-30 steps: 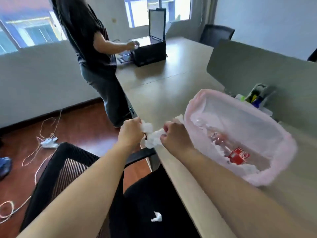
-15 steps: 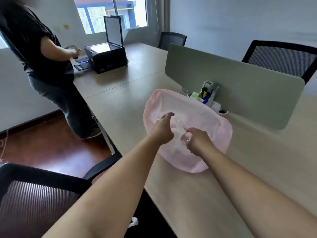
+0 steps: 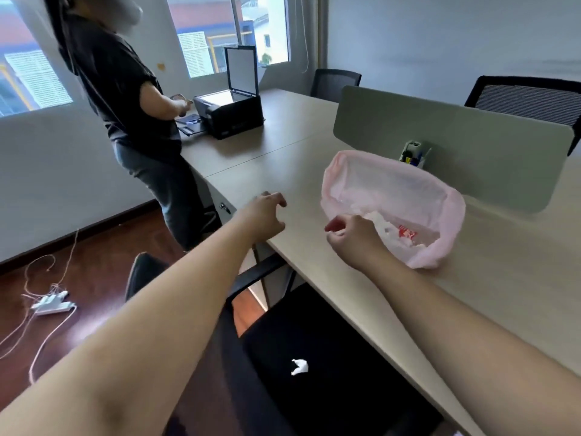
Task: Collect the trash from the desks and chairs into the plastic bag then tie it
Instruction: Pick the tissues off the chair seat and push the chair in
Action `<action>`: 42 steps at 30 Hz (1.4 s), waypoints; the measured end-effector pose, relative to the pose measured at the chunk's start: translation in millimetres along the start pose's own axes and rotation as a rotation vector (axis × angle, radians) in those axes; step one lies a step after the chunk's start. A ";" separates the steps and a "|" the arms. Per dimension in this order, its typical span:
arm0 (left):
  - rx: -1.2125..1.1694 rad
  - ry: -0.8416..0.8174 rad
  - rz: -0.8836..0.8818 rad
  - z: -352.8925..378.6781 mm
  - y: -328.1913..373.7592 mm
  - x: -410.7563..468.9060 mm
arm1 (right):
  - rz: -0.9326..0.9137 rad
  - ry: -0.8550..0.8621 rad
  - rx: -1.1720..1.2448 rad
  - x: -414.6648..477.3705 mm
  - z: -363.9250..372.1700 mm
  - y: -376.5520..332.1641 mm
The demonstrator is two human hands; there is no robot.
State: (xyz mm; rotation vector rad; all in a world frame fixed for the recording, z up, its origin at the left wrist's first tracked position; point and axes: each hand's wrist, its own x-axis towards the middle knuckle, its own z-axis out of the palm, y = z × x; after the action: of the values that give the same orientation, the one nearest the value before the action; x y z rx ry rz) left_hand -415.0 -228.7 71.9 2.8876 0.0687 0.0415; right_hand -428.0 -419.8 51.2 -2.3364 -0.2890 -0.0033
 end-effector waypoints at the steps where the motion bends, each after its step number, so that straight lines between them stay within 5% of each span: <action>1: 0.021 -0.011 -0.019 -5.0 -18.8 -13.4 | -0.013 -0.033 0.016 -15.0 10.2 -12.2; 13: -0.025 -0.119 -0.116 3.7 -170.9 -177.6 | 0.044 -0.496 0.175 -189.7 118.8 -115.6; 20: 0.065 0.022 -0.082 16.6 -173.1 -194.9 | -0.065 -0.525 0.007 -210.6 138.0 -132.7; 27: -0.042 0.128 -0.316 25.4 -192.1 -181.3 | -0.051 -0.610 0.142 -198.8 144.7 -122.3; 33: -0.137 0.093 -0.495 17.9 -197.2 -160.1 | 0.120 -0.662 0.397 -159.8 154.7 -80.2; 37: -0.099 0.065 -0.553 12.7 -207.8 -140.4 | 0.287 -0.471 0.210 -112.2 185.1 -8.2; 42: -0.085 0.047 -0.591 12.9 -222.2 -121.4 | 0.288 -0.571 -0.075 -77.3 239.9 70.7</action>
State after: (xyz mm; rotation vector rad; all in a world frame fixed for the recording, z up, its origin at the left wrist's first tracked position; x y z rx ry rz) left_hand -545.3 -23.2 0.9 2.6625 0.8935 0.0028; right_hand -508.8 -315.2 -174.7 -2.3906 -0.2265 0.8132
